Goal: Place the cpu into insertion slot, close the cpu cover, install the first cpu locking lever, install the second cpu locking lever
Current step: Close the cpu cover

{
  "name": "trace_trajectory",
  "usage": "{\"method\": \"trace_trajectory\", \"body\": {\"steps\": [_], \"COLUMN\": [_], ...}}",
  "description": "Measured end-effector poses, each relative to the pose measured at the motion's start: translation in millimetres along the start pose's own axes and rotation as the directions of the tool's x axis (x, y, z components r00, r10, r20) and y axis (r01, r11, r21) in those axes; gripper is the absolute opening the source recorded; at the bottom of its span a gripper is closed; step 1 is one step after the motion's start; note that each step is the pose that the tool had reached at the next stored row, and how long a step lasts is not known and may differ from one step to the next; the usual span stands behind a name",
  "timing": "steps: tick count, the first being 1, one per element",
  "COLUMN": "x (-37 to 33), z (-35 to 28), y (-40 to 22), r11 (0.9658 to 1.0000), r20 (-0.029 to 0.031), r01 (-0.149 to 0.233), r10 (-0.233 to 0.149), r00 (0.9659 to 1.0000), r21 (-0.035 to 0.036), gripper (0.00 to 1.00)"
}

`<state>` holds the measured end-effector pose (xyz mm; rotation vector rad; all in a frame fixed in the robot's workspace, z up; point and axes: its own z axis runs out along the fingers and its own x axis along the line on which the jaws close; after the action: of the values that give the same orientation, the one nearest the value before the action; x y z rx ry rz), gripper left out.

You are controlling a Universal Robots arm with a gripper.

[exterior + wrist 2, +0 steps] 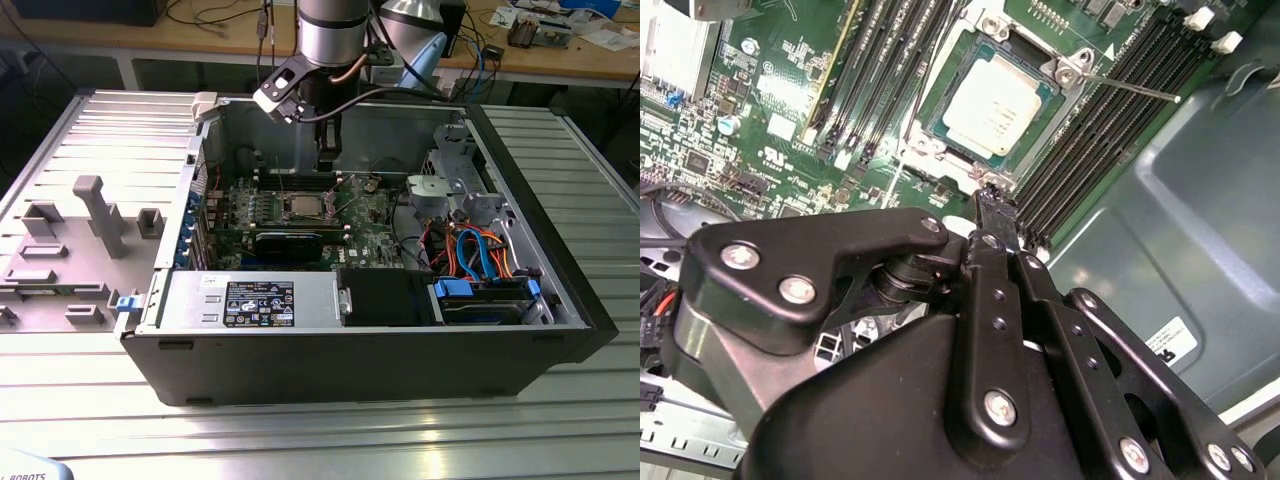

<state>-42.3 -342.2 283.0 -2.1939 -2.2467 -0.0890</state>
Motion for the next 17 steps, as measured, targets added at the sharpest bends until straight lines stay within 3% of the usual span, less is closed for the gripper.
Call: {"method": "trace_trajectory", "body": {"steps": [17], "x": [-0.1], "z": [0.1], "y": [4.0], "r11": [1.0000], "r20": [0.0000], "r01": [0.000], "r10": [0.000], "r00": [1.0000], "r21": [0.0000], "gripper": [0.11]}}
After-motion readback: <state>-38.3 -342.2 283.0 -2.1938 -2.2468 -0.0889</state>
